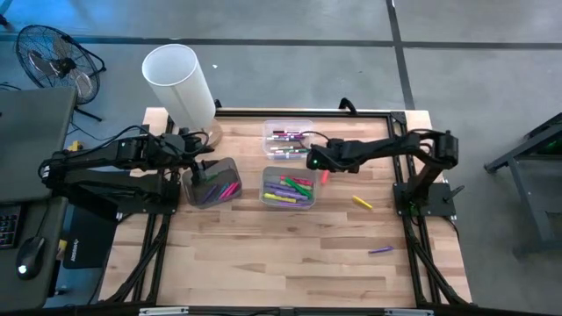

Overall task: Pick & Place Markers
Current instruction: Put the orange pen into the black bin

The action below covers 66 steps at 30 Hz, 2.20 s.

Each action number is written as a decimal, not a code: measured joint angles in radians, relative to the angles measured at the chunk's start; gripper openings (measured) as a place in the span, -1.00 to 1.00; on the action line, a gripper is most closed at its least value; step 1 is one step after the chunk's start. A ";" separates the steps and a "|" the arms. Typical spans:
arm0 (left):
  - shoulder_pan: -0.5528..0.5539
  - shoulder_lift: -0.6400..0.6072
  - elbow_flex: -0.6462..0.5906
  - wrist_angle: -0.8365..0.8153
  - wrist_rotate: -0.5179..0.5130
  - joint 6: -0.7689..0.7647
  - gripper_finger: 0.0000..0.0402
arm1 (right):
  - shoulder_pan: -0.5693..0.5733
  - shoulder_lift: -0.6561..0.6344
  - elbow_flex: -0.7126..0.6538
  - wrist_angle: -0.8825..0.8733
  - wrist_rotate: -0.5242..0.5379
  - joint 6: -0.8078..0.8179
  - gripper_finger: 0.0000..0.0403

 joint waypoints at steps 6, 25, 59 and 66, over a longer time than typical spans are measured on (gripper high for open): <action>0.000 0.000 0.000 0.000 0.033 -0.005 -0.04 | 0.009 0.065 0.003 -0.008 -0.060 0.019 -0.30; 0.000 0.000 0.000 -0.001 0.036 -0.024 -0.04 | 0.022 0.037 0.000 -0.018 -0.064 0.045 -0.30; 0.000 0.000 0.000 -0.029 0.062 -0.023 -0.04 | 0.035 -0.114 0.001 -0.111 -0.019 0.002 -0.30; 0.000 0.000 0.000 -0.016 0.062 -0.024 -0.04 | 0.019 -0.016 0.001 -0.032 -0.084 -0.006 -0.30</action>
